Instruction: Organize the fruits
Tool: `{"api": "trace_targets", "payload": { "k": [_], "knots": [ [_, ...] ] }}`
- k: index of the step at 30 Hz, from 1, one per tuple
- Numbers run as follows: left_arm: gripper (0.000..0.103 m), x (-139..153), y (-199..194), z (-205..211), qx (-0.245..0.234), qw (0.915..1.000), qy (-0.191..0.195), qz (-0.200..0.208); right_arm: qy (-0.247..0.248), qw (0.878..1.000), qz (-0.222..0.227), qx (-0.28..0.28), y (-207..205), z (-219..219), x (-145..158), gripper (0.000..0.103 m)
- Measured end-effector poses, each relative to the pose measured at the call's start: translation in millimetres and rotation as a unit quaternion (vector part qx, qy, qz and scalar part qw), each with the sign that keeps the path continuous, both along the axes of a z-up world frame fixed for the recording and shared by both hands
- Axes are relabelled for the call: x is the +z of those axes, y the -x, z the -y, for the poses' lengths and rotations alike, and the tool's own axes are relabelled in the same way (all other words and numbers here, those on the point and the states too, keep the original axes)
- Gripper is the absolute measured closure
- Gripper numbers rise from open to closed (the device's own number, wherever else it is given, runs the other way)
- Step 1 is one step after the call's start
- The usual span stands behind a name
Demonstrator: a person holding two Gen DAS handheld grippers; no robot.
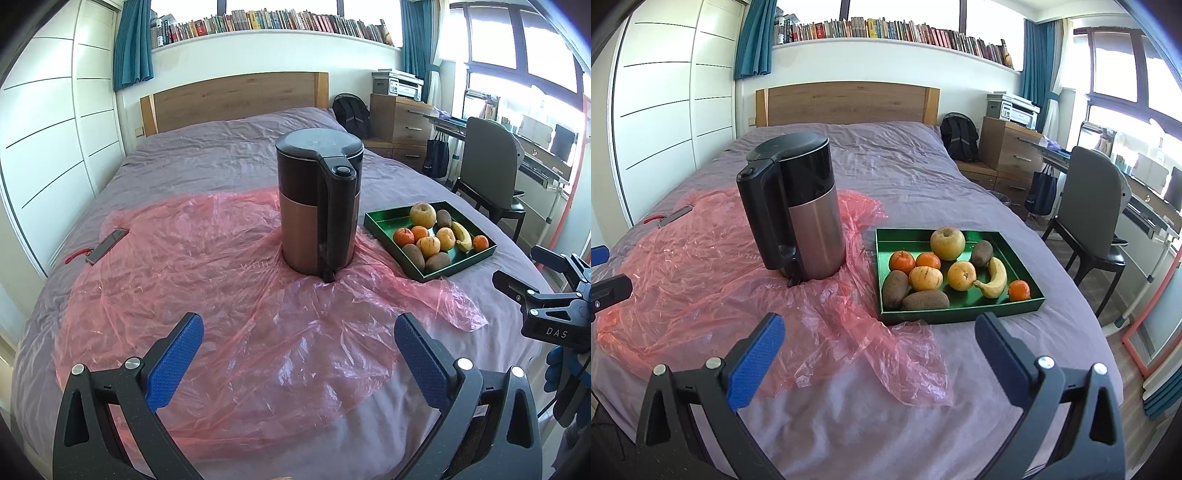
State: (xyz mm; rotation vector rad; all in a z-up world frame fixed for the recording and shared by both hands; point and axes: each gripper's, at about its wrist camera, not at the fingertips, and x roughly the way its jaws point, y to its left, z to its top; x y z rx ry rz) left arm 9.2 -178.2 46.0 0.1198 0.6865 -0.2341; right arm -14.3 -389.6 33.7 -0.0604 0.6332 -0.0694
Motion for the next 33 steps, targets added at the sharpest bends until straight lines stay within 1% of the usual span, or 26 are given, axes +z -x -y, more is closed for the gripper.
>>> {"api": "trace_targets", "payload": {
  "k": [20,33],
  "knots": [
    [0.001,-3.8,-6.2,3.9,-0.007,1.0000,0.003,-0.001,0.000,1.000,-0.005,0.001,-4.7,-0.1,-3.4,0.000],
    [0.001,-10.8,-12.1,4.3,-0.005,0.9999,0.003,-0.013,0.000,1.000,-0.007,-0.002,-15.4,2.5,-9.0,0.000]
  ]
}}
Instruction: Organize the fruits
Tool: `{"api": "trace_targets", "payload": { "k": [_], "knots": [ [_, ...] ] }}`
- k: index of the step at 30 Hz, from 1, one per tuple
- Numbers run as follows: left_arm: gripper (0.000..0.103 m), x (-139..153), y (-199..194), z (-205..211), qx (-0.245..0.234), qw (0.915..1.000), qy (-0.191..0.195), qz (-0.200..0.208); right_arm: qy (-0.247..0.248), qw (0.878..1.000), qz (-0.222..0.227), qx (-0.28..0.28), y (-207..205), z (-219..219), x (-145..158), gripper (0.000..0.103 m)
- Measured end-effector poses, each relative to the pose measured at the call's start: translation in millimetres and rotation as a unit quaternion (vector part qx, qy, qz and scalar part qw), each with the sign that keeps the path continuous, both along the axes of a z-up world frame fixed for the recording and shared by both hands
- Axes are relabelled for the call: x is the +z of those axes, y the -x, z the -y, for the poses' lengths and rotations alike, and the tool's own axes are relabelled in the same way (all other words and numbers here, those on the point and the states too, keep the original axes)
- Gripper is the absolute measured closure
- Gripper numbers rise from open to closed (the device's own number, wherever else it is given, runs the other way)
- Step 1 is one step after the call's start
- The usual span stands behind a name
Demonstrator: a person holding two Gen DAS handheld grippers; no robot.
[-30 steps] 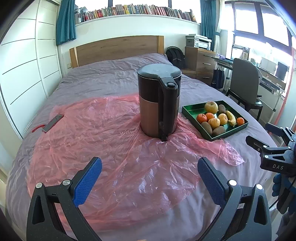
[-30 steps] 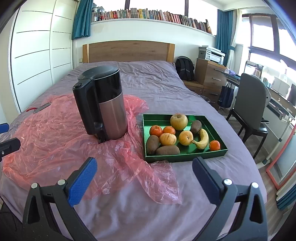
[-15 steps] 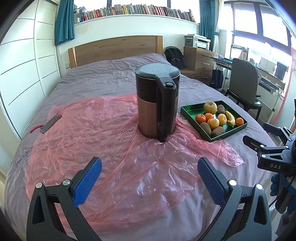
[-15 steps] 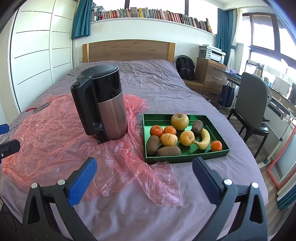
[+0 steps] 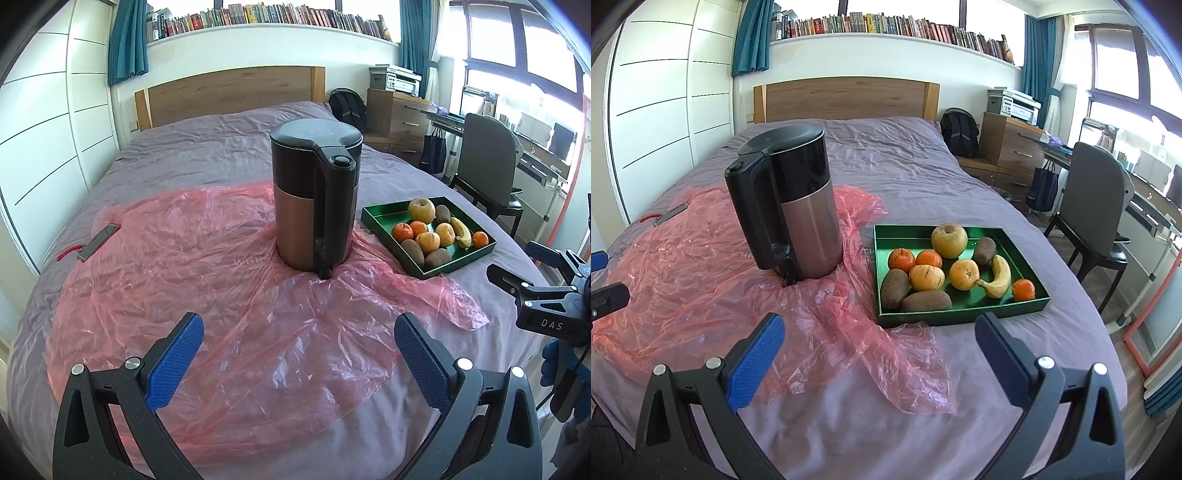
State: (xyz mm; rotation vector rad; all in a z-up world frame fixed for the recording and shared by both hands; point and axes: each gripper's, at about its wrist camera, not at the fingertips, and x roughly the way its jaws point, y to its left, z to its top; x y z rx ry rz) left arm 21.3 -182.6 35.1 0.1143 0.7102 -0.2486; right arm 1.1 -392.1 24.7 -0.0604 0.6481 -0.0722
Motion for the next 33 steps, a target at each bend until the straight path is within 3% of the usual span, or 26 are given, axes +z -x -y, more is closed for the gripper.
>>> {"api": "trace_targets", "payload": {
  "k": [9,17,22,27,33],
  "knots": [
    [0.001,-5.6,-4.1,-3.5,0.008,0.9999,-0.008,-0.008,0.002,1.000,0.004,-0.009,-1.8,6.0,1.7,0.000],
    [0.001,30.7,6.1,-33.7,0.041,0.9978,-0.023,0.047,-0.008,1.000,0.025,-0.014,4.7,15.8,16.0,0.000],
    [0.001,48.6,10.1,-59.6,0.071,0.9953,-0.027,0.060,-0.017,0.999,0.035,-0.017,7.2,20.6,22.8,0.000],
    [0.001,45.5,11.0,-62.7,0.081,0.9952,-0.025,0.049,-0.020,0.999,0.032,-0.008,8.6,17.7,21.5,0.000],
    [0.001,29.9,9.0,-35.2,0.066,0.9968,-0.029,0.034,-0.016,0.999,0.030,-0.001,13.4,20.3,24.4,0.000]
  ]
}}
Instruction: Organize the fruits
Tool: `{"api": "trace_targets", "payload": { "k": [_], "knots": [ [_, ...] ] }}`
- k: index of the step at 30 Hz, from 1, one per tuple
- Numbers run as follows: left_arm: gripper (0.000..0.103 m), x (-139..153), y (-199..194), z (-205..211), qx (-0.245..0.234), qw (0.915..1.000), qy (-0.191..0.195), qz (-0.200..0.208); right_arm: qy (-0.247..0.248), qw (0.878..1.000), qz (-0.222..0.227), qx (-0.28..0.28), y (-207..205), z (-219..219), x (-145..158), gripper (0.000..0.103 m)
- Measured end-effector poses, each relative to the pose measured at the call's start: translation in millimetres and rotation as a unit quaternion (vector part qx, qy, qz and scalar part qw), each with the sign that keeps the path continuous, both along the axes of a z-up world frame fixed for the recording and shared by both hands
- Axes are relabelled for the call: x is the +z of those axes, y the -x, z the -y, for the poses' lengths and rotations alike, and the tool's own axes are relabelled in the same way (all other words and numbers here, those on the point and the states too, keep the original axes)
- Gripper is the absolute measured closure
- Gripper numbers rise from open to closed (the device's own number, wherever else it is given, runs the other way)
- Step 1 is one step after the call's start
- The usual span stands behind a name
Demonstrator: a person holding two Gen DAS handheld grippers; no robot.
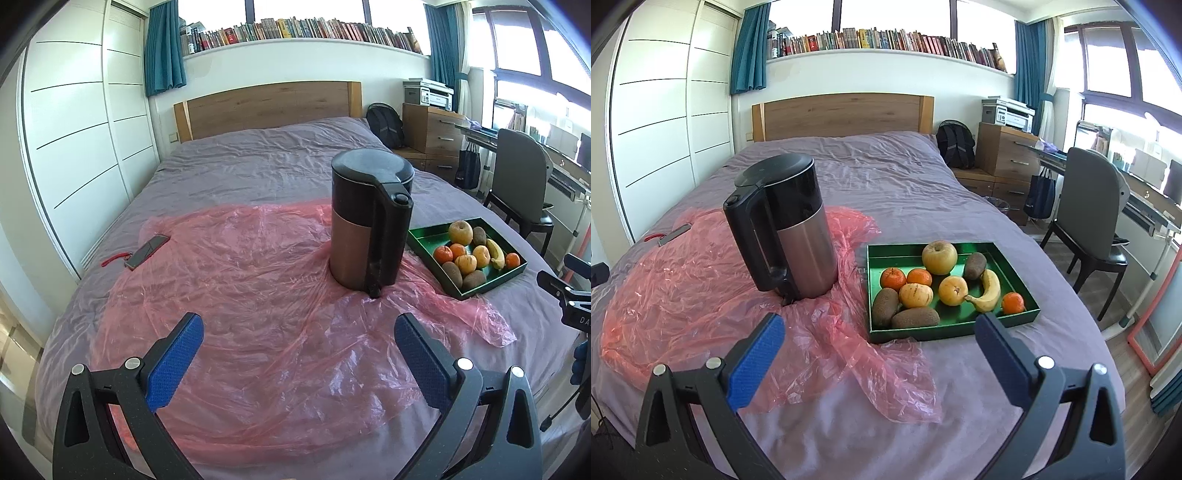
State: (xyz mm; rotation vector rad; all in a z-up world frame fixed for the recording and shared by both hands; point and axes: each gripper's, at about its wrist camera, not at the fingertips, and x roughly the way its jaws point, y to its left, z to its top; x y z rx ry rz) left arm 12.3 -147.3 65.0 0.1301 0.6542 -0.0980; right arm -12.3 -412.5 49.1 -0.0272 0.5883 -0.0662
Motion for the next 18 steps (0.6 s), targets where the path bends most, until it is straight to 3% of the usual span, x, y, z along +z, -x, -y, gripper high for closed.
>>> {"api": "trace_targets", "payload": {
  "k": [8,18],
  "knots": [
    [0.001,-12.8,-9.9,35.8,-0.025,0.9995,-0.006,-0.017,-0.001,1.000,-0.003,-0.010,1.3,16.4,-0.4,0.000],
    [0.001,-5.7,-18.6,48.9,-0.047,0.9988,0.001,-0.013,-0.002,1.000,-0.005,-0.014,-6.4,18.5,-2.6,0.000]
  ]
}}
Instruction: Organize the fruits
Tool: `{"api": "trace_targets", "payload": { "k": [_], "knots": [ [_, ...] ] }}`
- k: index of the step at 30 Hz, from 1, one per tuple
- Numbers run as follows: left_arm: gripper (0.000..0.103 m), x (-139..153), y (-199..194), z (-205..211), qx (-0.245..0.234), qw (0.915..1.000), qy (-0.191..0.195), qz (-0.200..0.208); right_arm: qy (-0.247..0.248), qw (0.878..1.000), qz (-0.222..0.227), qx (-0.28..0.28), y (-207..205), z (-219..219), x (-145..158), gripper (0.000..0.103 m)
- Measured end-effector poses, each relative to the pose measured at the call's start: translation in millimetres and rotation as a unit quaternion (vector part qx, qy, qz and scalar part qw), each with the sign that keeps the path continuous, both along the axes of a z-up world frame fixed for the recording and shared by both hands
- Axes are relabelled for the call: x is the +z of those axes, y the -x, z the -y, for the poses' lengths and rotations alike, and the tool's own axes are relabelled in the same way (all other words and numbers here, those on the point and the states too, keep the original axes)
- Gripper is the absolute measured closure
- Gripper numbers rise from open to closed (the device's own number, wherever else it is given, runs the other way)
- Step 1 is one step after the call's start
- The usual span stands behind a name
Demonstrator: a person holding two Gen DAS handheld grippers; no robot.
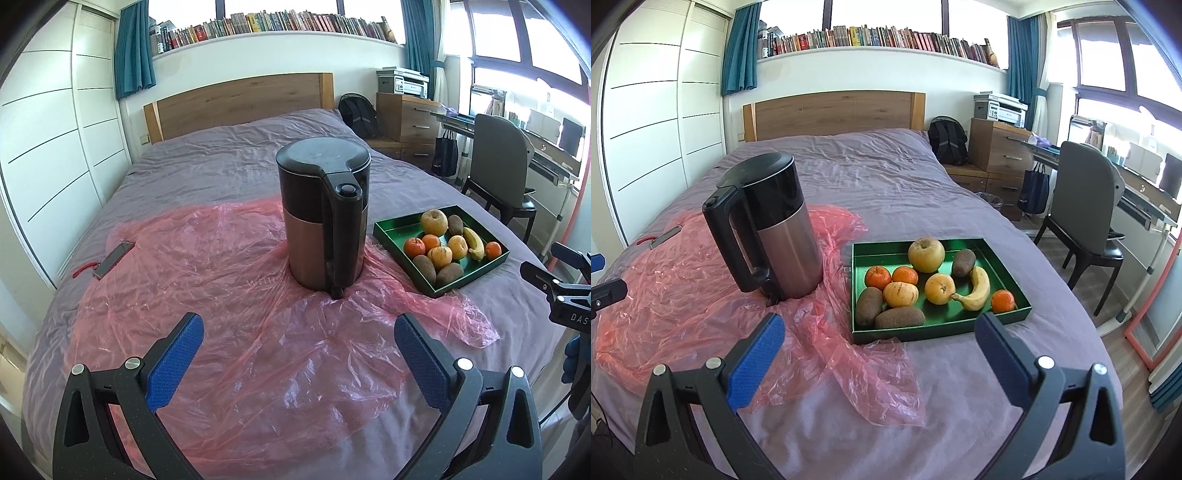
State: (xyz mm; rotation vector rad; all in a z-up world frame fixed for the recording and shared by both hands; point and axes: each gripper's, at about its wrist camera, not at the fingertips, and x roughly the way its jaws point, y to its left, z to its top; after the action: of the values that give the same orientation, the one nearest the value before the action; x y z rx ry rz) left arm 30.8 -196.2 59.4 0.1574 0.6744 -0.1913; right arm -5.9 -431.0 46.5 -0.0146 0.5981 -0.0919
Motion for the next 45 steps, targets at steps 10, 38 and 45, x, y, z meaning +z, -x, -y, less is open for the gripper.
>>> {"api": "trace_targets", "payload": {
  "k": [10,38,45],
  "knots": [
    [0.001,3.9,-7.9,7.3,-0.015,0.9998,0.012,0.002,0.007,1.000,-0.005,-0.006,-8.2,-2.4,1.2,0.000],
    [0.001,-13.5,-14.5,-1.7,-0.013,0.9994,0.028,-0.017,0.019,0.999,-0.027,-0.012,-14.3,-8.1,-8.3,0.000],
    [0.001,-13.1,-13.4,-3.1,-0.011,0.9994,0.030,-0.017,0.020,0.999,-0.027,-0.012,-13.9,-7.9,-8.5,0.000]
  ]
}}
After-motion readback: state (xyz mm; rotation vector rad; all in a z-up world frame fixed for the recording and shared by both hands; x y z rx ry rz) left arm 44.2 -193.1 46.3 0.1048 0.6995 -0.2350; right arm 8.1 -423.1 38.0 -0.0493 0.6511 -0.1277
